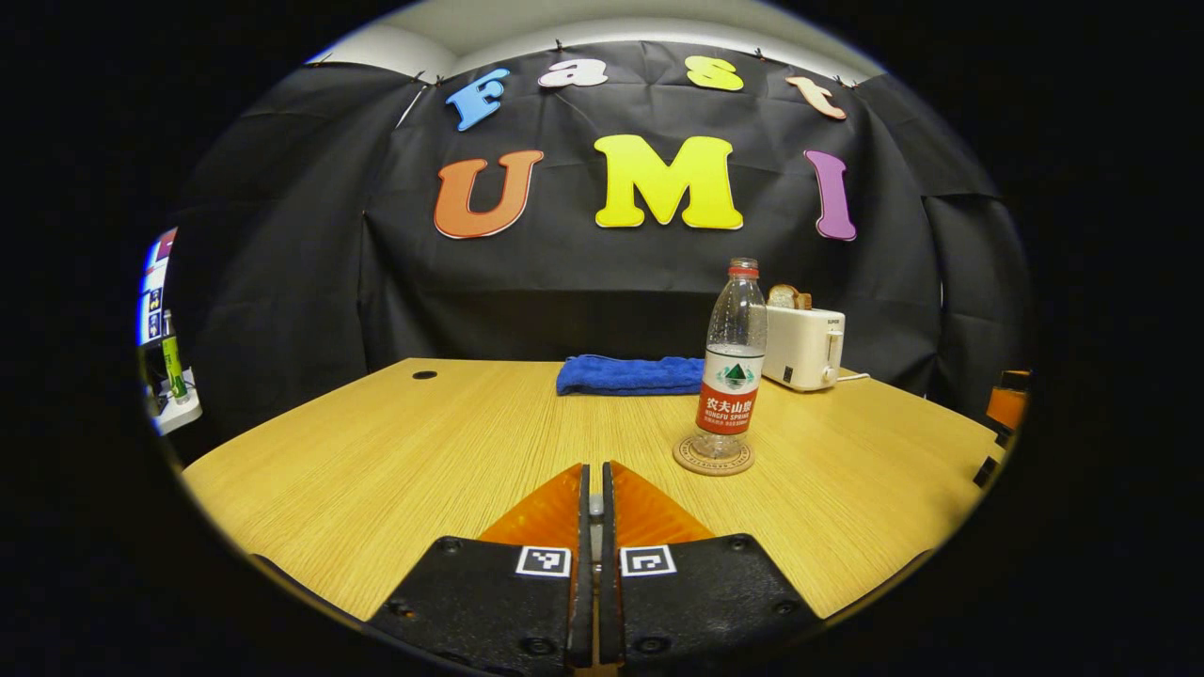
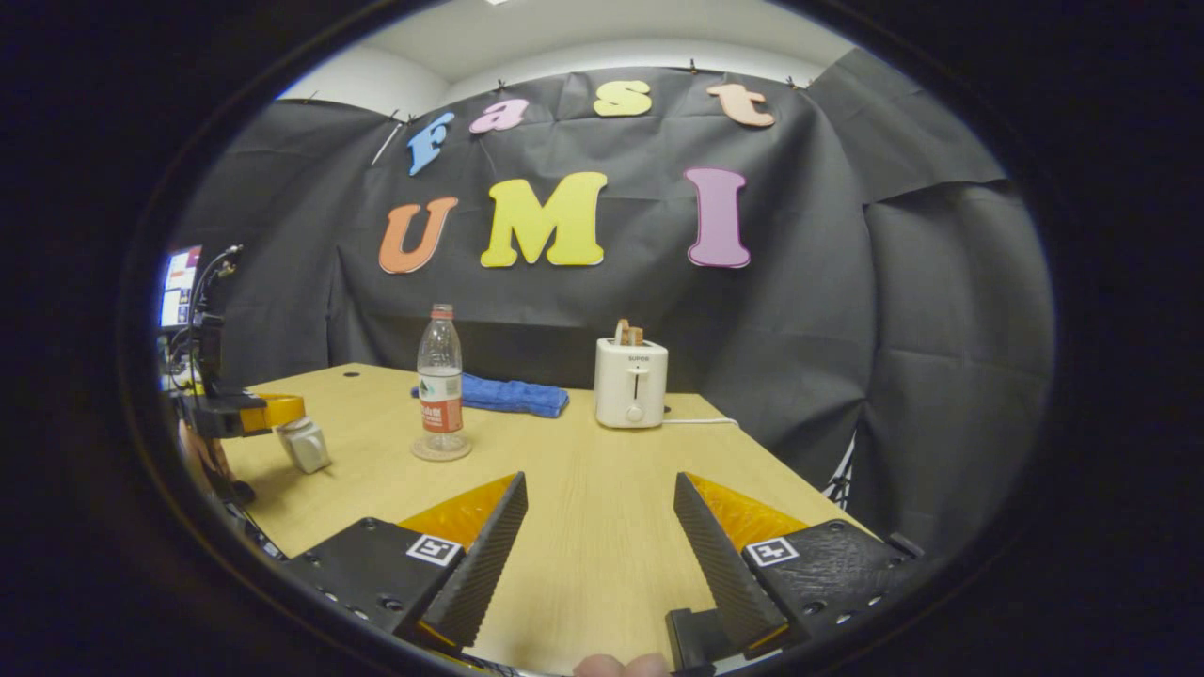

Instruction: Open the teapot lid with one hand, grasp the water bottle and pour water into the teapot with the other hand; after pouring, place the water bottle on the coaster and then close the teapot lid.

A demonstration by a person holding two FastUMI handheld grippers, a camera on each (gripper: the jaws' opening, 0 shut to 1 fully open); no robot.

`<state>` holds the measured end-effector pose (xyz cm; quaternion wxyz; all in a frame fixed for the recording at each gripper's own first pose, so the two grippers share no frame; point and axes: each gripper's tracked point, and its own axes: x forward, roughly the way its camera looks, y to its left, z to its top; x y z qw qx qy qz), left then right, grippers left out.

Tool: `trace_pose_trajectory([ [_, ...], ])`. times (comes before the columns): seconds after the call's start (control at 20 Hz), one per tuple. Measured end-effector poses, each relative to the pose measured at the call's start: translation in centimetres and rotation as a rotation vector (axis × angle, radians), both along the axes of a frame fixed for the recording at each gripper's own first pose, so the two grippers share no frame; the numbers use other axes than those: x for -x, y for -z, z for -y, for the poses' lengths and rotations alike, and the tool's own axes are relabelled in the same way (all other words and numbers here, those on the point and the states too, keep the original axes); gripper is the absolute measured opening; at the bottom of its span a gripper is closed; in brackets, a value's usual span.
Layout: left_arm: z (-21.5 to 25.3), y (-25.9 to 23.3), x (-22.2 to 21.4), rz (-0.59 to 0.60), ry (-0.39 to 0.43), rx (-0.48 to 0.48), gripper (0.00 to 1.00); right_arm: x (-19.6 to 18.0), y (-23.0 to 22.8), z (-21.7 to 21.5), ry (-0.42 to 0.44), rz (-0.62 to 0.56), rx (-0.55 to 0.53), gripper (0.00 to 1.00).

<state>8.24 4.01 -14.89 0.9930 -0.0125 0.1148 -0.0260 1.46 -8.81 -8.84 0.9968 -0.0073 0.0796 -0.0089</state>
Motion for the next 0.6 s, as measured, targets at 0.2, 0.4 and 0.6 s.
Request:
trace_pose_trajectory([
  [0.2,-0.4,-0.6,0.5,-0.001,-0.04,-0.005,0.36,0.4,-0.2,-0.3,0.001,0.008,-0.018,0.94],
  [0.4,0.0,-5.3,2.0,0.082,-0.071,0.011,0.99,0.2,-0.9,-0.6,0.011,0.026,-0.057,0.93],
  [0.6,2.0,-9.8,4.3,0.145,-0.078,0.0,0.99,-0.3,-3.1,0.5,0.073,0.095,-0.026,0.93],
])
